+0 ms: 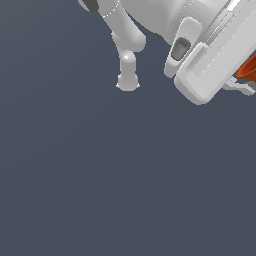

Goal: Pick up the object and move it to a goal position.

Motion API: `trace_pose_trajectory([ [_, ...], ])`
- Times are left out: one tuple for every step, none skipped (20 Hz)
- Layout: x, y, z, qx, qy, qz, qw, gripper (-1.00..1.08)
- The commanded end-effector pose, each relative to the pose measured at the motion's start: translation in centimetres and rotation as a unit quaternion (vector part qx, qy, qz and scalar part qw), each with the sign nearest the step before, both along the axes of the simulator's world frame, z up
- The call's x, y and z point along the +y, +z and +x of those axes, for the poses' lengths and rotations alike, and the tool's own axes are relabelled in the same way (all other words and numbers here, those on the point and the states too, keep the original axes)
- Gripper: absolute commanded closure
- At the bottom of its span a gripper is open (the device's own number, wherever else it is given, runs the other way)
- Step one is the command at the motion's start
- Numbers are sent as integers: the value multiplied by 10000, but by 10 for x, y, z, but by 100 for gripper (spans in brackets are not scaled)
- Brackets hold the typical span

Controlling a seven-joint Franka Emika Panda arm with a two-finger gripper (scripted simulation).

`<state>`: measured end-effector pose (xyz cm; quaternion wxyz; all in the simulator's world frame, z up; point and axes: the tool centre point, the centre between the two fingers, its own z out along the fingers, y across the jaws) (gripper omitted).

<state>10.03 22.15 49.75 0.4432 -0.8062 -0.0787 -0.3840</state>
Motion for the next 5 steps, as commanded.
trace_pose_trajectory([
  [1, 4, -2, -42, 39, 23, 10000, 108],
  [1, 4, -2, -47, 45, 27, 10000, 108],
  [1, 4, -2, -47, 49, 29, 10000, 108],
  [1, 4, -2, -44, 51, 28, 10000, 108],
  [1, 4, -2, -42, 51, 28, 10000, 108],
])
